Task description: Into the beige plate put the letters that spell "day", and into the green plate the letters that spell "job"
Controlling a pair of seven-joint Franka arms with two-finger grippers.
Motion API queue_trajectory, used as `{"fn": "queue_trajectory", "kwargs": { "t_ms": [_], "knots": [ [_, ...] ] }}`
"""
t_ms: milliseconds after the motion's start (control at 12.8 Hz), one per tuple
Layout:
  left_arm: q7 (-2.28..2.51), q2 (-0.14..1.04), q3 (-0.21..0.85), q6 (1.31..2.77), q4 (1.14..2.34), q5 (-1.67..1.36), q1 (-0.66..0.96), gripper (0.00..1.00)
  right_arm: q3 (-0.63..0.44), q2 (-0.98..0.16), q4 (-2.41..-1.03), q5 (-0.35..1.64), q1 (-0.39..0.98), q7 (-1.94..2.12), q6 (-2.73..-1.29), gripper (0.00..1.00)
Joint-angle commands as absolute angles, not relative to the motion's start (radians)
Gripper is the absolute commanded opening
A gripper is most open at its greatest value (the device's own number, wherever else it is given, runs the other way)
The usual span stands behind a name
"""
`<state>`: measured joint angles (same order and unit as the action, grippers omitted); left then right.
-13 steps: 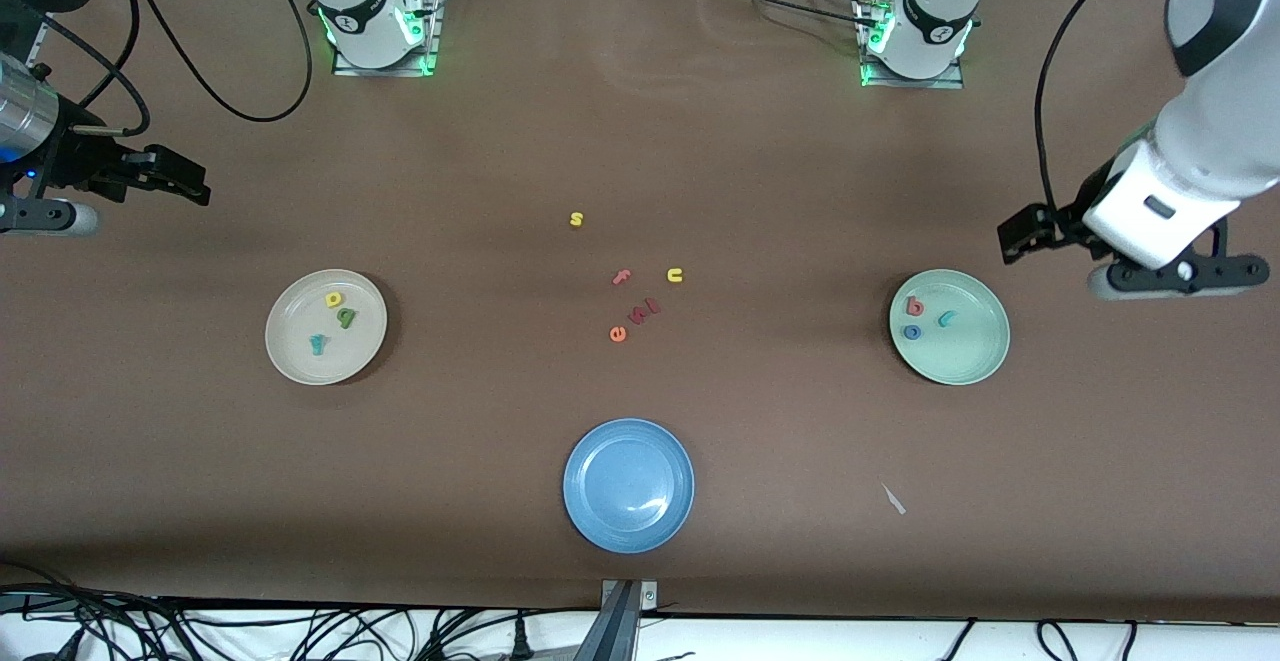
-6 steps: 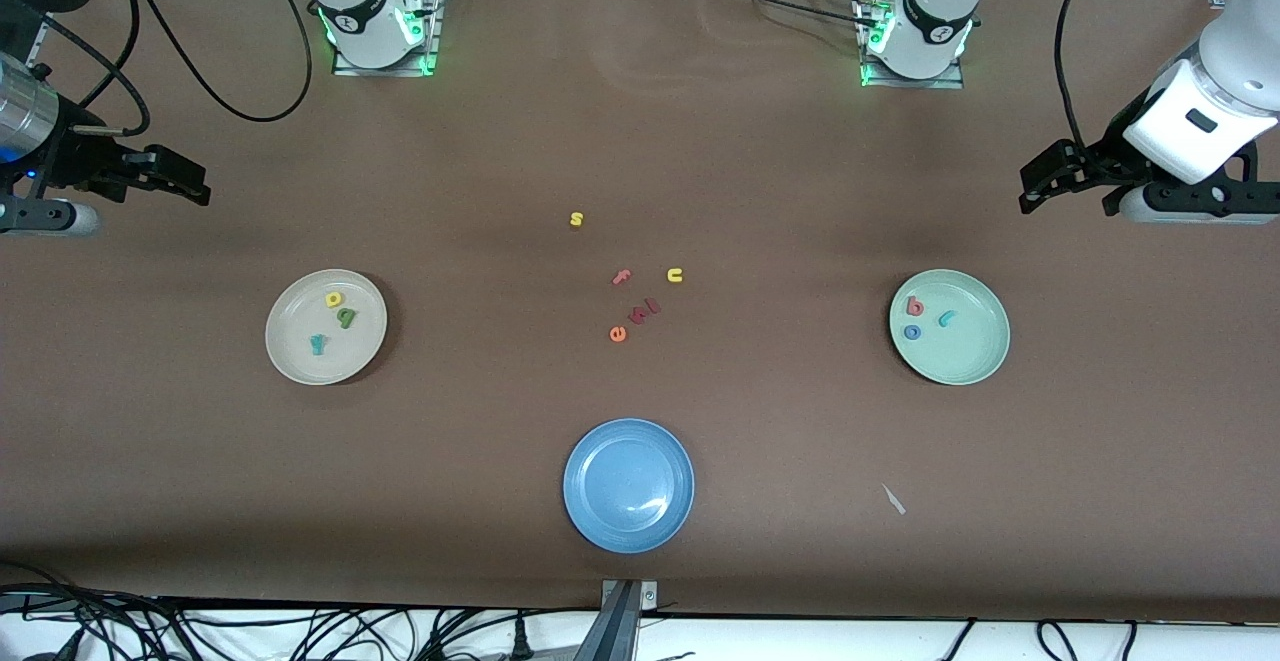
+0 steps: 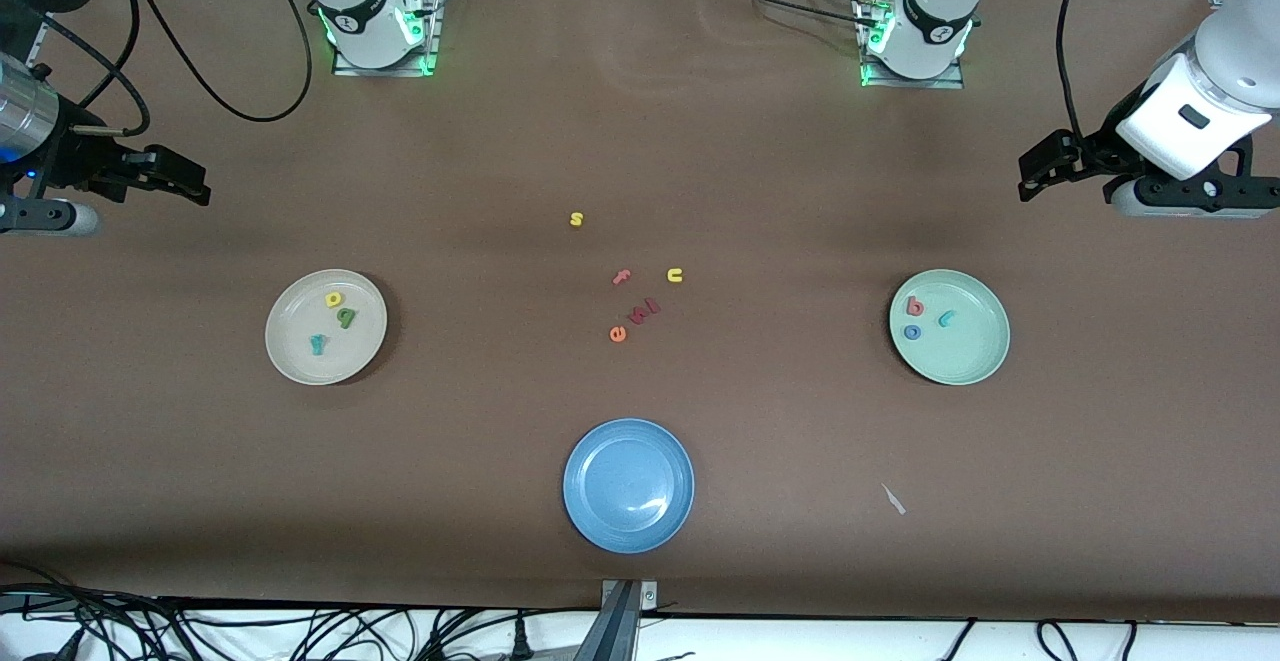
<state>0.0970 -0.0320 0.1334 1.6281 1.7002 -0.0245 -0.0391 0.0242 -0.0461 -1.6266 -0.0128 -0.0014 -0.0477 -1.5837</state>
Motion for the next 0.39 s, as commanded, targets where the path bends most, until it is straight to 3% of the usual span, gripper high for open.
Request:
{"fn": "queue_trajectory", "kwargs": {
  "t_ms": [0,314],
  "knots": [
    [0.089,-0.012,0.127,1.592,1.666,0.002,-0.029,1.00,0.028,-0.037,-1.637,0.005,-0.008,-0.060,-1.588,1.00],
    [0.090,-0.015,0.147,1.592,1.661,-0.005,-0.028,1.00,0.028,-0.037,-1.637,0.005,-0.008,-0.060,-1.583,1.00]
  ]
}}
